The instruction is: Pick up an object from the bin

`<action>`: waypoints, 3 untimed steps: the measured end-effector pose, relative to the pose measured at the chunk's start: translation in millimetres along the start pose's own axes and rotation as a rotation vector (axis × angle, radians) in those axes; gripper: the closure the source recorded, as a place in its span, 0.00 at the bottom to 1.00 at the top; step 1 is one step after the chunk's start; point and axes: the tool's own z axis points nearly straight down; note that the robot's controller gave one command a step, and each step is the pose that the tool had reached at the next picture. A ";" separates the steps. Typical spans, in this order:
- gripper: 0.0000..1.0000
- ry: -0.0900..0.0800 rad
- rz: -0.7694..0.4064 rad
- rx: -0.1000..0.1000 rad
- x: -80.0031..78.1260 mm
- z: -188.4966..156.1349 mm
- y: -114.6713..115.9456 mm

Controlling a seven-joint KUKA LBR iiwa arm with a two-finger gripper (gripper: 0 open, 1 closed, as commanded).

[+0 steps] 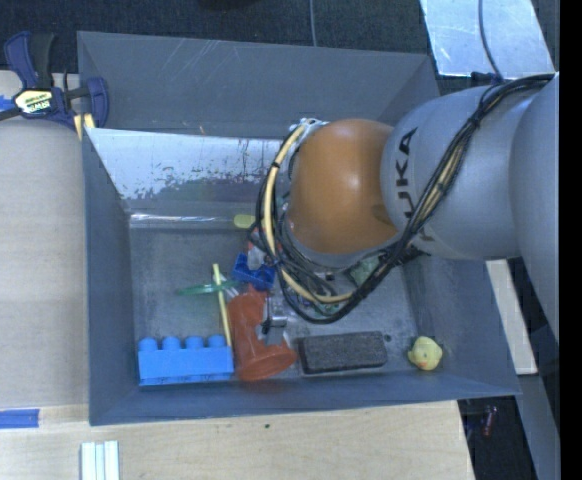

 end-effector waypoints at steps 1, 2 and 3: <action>0.00 -0.008 0.003 -0.001 -1.8 -4.5 -0.3; 0.00 -0.017 -0.024 -0.005 -13.7 11.6 -9.3; 0.00 -0.015 -0.190 -0.001 -30.5 21.7 -30.8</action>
Offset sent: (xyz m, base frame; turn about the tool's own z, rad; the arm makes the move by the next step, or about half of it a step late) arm 0.0333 -0.0440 -0.0680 -0.0583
